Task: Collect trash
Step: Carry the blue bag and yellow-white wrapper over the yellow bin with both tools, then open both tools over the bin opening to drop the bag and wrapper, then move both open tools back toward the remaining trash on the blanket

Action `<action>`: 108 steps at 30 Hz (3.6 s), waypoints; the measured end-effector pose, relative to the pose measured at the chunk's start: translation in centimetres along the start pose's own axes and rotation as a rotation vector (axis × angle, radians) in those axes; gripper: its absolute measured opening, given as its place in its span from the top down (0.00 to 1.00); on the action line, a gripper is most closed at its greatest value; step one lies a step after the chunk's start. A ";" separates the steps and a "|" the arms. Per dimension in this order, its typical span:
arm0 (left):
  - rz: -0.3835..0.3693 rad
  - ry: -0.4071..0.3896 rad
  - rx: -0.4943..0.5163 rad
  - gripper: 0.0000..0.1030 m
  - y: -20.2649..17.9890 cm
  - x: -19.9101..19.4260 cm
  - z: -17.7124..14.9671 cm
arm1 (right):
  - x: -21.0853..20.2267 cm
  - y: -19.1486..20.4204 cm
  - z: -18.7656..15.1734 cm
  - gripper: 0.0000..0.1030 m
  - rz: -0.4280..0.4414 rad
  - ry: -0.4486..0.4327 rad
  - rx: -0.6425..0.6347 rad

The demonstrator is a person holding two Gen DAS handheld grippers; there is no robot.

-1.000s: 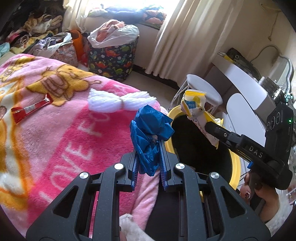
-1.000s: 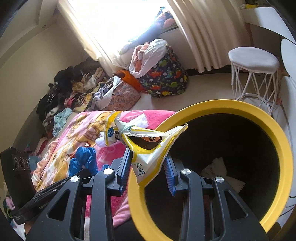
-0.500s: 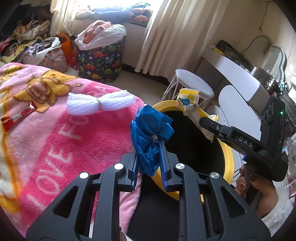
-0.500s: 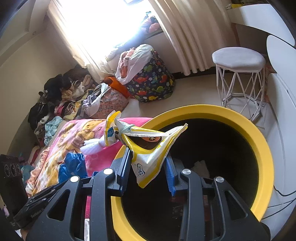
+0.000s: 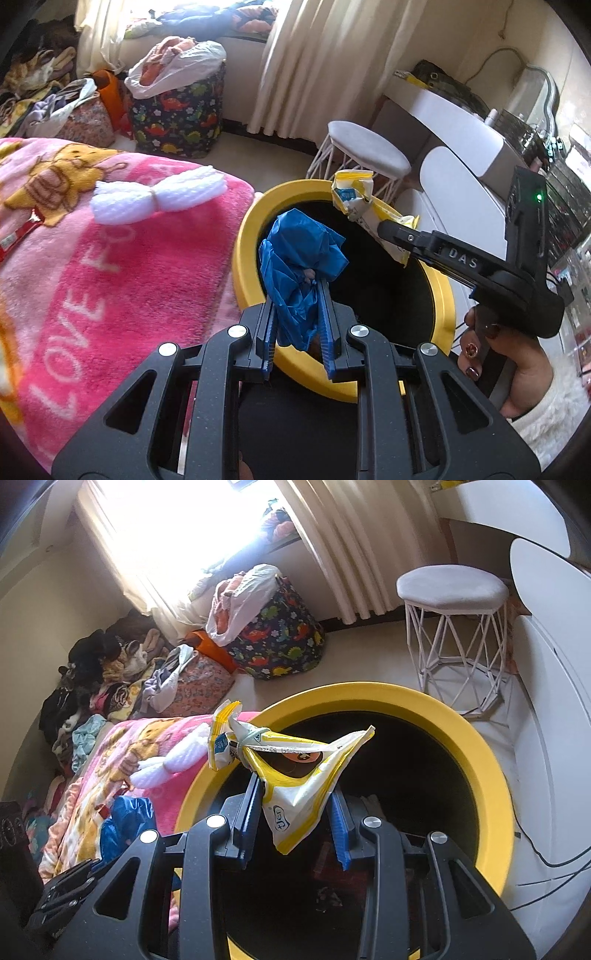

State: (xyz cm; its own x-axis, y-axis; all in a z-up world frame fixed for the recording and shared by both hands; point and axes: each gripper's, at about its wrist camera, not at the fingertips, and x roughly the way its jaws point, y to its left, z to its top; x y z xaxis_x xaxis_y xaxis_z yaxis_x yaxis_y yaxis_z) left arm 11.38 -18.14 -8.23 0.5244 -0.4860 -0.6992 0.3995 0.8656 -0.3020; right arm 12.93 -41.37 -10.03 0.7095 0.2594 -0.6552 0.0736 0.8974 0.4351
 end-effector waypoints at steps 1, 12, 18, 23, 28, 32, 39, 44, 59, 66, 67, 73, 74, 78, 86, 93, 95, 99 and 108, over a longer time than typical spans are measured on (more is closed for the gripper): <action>-0.003 0.004 0.006 0.86 -0.2 0.2 0.0 | 0.0 -0.2 0.0 0.68 -0.003 0.005 0.000; -0.030 0.037 0.053 0.86 -2.0 1.9 -0.2 | 0.3 -1.5 -0.1 0.67 -0.023 0.032 0.029; -0.037 0.059 0.068 0.86 -2.5 3.0 0.0 | 0.1 -2.0 0.1 0.66 -0.027 0.025 0.045; -0.040 0.074 0.069 0.86 -2.8 3.8 0.2 | -0.3 -2.4 0.4 0.62 -0.027 0.004 0.062; -0.044 0.077 0.076 0.86 -3.0 4.3 0.6 | -0.7 -2.6 0.6 0.58 -0.028 -0.016 0.073; -0.036 0.063 0.074 0.66 -2.9 4.2 0.7 | -1.0 -2.6 0.7 0.53 -0.027 -0.031 0.075; 0.026 -0.016 0.081 0.14 -2.4 2.3 1.1 | -1.2 -2.1 0.7 0.44 -0.021 -0.048 0.062; 0.068 -0.060 0.077 0.11 -1.4 1.0 1.5 | -1.5 -1.6 0.8 0.35 -0.011 -0.065 0.046; 0.161 -0.179 0.037 0.11 1.6 -3.1 2.1 | -1.6 3.0 0.8 0.30 0.048 -0.076 -0.073; 0.190 -0.209 -0.017 0.11 4.0 -4.5 2.1 | -1.1 5.7 0.3 0.28 0.079 -0.061 -0.126; 0.194 -0.214 -0.025 0.11 4.4 -4.7 2.1 | -1.0 6.0 0.3 0.27 0.083 -0.058 -0.132; 0.225 -0.233 -0.072 0.11 6.6 -5.7 2.0 | -0.2 8.5 0.0 0.26 0.110 -0.035 -0.180; 0.231 -0.236 -0.081 0.11 7.0 -5.8 2.0 | 0.0 9.1 0.0 0.26 0.116 -0.030 -0.192; 0.256 -0.243 -0.115 0.11 8.8 -6.5 1.8 | 0.9 10.9 0.2 0.26 0.136 -0.012 -0.236; 0.298 -0.258 -0.165 0.11 11.7 -7.7 1.4 | 2.5 14.7 -0.2 0.26 0.179 0.020 -0.311; 0.344 -0.265 -0.221 0.11 14.4 -8.8 0.7 | 3.7 17.2 -0.9 0.25 0.198 0.051 -0.371; 0.357 -0.265 -0.248 0.11 15.5 -9.0 0.4 | 4.1 17.6 -1.0 0.25 0.197 0.058 -0.384; 0.375 -0.270 -0.294 0.11 17.4 -9.6 -0.1 | 5.0 18.0 -0.8 0.24 0.194 0.072 -0.387; 0.421 -0.273 -0.392 0.11 21.8 -9.8 -0.3 | 8.1 19.1 -0.1 0.24 0.153 0.090 -0.358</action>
State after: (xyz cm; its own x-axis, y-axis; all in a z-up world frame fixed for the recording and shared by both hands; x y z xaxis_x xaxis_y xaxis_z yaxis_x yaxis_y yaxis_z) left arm 14.76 5.53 -8.14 0.7702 -0.0630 -0.6347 -0.1604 0.9440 -0.2883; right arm 20.05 -22.14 -7.08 0.6282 0.4159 -0.6576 -0.2883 0.9094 0.2999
